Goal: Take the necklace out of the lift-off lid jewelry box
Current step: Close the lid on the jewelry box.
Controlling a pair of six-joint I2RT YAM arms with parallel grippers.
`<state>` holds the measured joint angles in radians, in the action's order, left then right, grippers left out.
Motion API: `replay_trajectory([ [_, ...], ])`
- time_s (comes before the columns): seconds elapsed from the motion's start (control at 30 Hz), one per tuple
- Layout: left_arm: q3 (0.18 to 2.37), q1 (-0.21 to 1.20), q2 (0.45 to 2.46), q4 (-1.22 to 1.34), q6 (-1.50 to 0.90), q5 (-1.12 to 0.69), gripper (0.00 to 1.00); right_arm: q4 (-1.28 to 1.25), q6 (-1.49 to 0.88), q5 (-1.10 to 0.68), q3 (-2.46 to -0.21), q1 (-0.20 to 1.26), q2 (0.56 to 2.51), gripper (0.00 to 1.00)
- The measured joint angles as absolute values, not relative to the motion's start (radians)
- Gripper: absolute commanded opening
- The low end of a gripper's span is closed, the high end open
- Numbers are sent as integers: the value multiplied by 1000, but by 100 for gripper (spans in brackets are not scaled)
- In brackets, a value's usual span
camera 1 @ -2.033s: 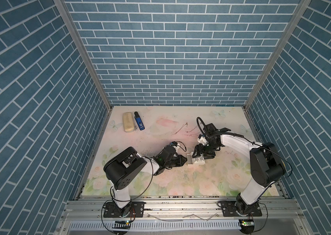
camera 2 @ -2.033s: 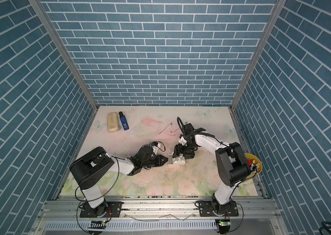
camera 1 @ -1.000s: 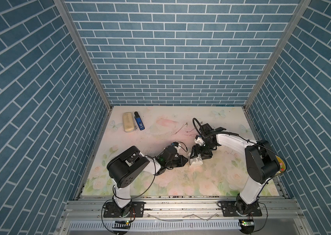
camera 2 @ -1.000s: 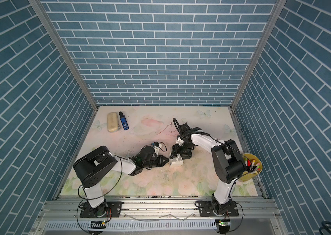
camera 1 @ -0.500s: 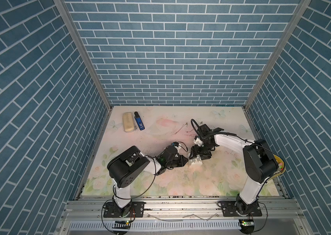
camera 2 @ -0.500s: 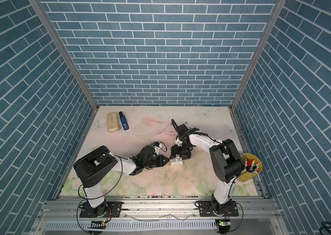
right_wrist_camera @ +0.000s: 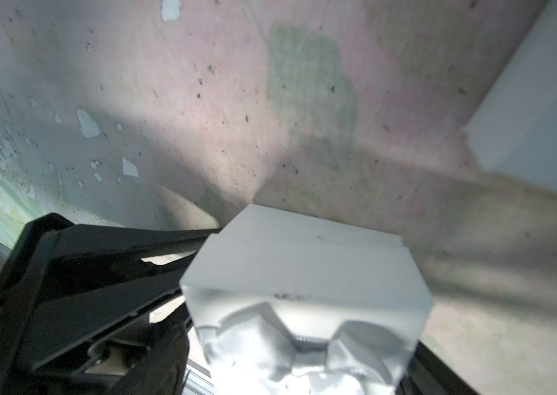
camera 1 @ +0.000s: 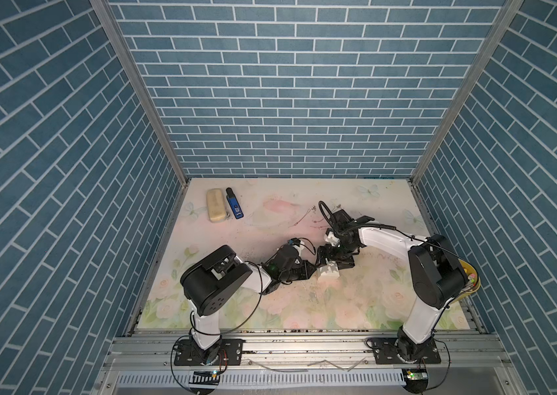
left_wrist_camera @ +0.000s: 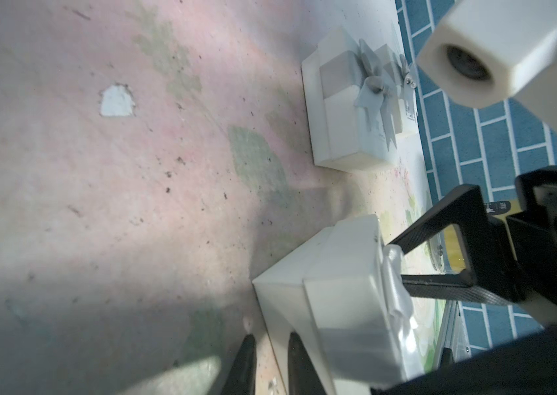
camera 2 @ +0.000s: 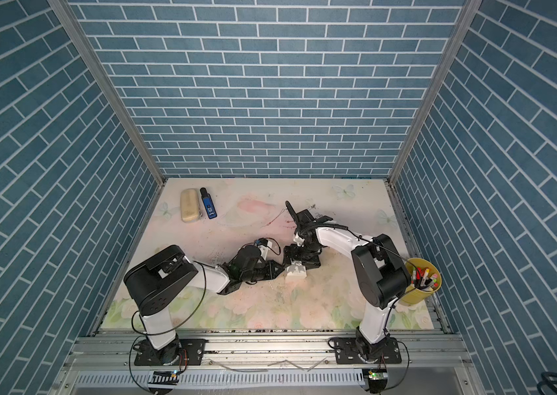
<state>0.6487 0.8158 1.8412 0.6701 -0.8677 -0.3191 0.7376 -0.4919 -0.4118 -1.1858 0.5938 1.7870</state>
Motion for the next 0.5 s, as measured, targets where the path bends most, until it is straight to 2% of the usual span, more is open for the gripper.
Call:
replay_trajectory([
  [0.5, 648, 818, 1836, 664, -868, -319, 21, 697, -493, -456, -1129, 542, 1718, 99],
])
